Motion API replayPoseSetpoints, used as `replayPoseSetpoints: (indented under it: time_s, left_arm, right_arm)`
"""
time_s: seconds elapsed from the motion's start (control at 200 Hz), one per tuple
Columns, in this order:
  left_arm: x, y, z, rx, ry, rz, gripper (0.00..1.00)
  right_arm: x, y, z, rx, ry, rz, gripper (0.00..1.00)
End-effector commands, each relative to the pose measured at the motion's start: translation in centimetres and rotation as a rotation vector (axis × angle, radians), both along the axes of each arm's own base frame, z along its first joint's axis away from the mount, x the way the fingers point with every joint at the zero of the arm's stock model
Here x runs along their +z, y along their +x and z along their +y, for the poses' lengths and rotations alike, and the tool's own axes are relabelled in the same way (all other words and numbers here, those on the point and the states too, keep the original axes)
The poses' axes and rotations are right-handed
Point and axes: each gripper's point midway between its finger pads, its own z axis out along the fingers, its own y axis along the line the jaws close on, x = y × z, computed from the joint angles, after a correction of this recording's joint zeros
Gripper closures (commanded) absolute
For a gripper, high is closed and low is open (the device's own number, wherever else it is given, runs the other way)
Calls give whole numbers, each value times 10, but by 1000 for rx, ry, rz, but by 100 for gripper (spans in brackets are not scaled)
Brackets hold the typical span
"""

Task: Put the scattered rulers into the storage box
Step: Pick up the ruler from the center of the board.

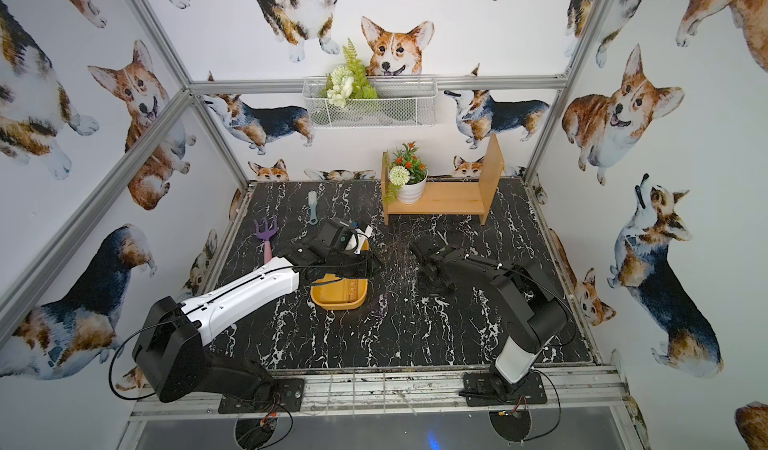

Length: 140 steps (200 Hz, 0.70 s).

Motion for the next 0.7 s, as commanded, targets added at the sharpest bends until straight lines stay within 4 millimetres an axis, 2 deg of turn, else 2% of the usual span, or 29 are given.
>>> replayPoseSetpoints:
  time_s: [0.0, 0.185, 0.465, 0.696]
  left_arm:
    - [0, 1, -1, -8, -3, -15, 63]
    - [-1, 1, 0, -9, -1, -14, 63]
    - [-1, 1, 0, -6, 0, -15, 63]
    - [-1, 1, 0, -7, -1, -14, 63]
  right_arm:
    - [-6, -1, 1, 0, 2, 12, 58]
    - [-11, -3, 1, -1, -4, 28, 60]
    - [-20, -8, 1, -2, 1, 51, 76]
    - [-14, -7, 0, -5, -1, 37, 86]
